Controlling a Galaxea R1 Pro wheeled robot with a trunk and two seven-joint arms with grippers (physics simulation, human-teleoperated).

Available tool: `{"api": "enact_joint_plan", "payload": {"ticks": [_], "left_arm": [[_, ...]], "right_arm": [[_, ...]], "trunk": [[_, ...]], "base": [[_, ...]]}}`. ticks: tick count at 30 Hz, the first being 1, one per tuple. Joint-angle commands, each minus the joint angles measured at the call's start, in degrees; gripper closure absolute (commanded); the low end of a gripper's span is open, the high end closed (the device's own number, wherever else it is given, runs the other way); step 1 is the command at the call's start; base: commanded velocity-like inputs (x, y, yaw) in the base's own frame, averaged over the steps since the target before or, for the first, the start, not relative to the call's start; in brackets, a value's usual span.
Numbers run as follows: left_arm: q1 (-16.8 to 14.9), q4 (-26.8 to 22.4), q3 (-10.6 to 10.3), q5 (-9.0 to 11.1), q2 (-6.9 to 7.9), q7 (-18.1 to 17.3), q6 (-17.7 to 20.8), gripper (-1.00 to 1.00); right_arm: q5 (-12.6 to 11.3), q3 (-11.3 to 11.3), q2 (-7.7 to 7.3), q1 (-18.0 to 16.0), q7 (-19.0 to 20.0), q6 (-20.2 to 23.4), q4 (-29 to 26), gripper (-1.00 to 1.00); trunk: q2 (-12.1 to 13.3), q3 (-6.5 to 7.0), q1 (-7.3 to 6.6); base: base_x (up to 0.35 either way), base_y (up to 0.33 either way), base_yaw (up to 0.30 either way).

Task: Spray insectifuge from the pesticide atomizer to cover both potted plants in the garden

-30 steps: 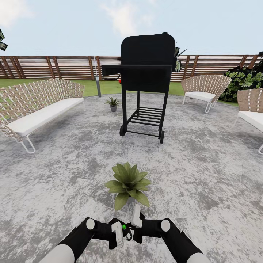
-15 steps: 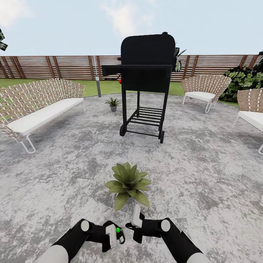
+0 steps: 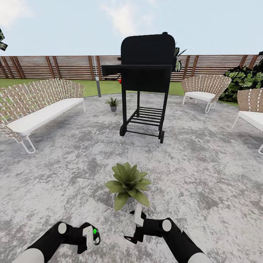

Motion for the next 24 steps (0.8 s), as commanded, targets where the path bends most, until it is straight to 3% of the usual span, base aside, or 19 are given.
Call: {"api": "enact_joint_plan", "payload": {"ticks": [1,4,8,9,11,12,13,16,18,19,20,21,24], "left_arm": [[-0.03,-0.09,0.16,0.12,0.43,0.69,0.01,1.0],[-0.04,-0.01,2.55,0.98,0.4,2.68,0.27,1.0],[-0.05,0.4,9.67,2.48,0.06,8.71,0.42,1.0],[-0.05,0.6,10.46,2.54,0.04,9.21,0.43,1.0],[-0.09,2.51,15.26,2.72,-0.05,11.25,0.43,1.0],[-0.1,2.82,16.04,2.77,-0.06,11.59,0.43,1.0],[-0.1,3.53,18.13,2.93,-0.15,12.74,0.45,1.0],[-0.12,4.68,20.33,3.07,-0.87,15.43,0.98,1.0],[-0.15,5.16,20.74,3.09,-1.61,16.95,1.96,1.0],[-0.33,5.39,20.95,3.1,-2.61,18.59,4.27,1.0],[-0.45,5.42,20.98,3.09,-3.07,19.29,5.88,1.0],[-1.47,4.87,20.19,2.57,-9.2,25.49,30.73,1.0],[-1.71,4.78,20.14,2.43,-10.1,25.61,31.36,1.0]], "right_arm": [[0.65,-0.05,-0.46,-0.02,-2.27,-0.35,0.37,-1.0],[0.53,0.04,-2.05,-0.02,-8.56,-0.41,3.47,-1.0],[0.27,0.08,-3.15,0.05,-24.15,-0.56,14.86,-1.0],[0.25,0.08,-3.19,0.06,-26.18,-0.57,16.46,-1.0],[0.05,0.08,-3.35,0.1,-38.87,-0.7,26.88,-1.0],[0.01,0.08,-3.37,0.11,-40.96,-0.74,28.54,-1.0],[-0.1,0.08,-3.41,0.18,-46.86,-0.94,32.31,-1.0],[-1.18,-0.33,-3.4,0.47,-56.06,-1.45,34.97,-1.0],[-3.65,-1.6,-3.39,1.01,-59.02,-2.16,35.44,-1.0],[-7.75,-3.66,-3.43,1.48,-60.68,-3.22,35.68,-1.0],[-9.83,-4.56,-3.49,1.61,-61.02,-3.72,35.74,-1.0],[-28.05,-8.8,-8.02,2.09,-62.05,-6.66,35.92,-1.0],[-28.13,-8.86,-8.11,2.09,-62.13,-6.72,36.03,-1.0]], "trunk": [[-0.02,-0.05,-0.01],[-0.02,-0.05,-0.01],[-0.02,-0.05,-0.01],[-0.02,-0.05,-0.01],[-0.02,-0.05,-0.01],[-0.02,-0.05,-0.01],[-0.02,-0.05,-0.01],[-0.02,-0.05,-0.01],[-0.02,-0.05,-0.01],[-0.02,-0.05,-0.01],[-0.02,-0.05,-0.01],[-0.02,-0.05,-0.01],[-0.02,-0.05,-0.01]], "base": [[0.0,0.0,0.0],[0.0,0.0,0.0],[0.0,0.0,0.0],[0.0,0.0,0.0],[0.0,0.0,0.0],[0.0,0.0,0.0],[0.0,0.0,0.0],[0.0,0.0,0.0],[0.0,0.0,0.0],[0.0,0.0,0.0],[0.0,0.0,0.0],[0.0,0.0,0.0],[0.0,0.0,0.0]]}}
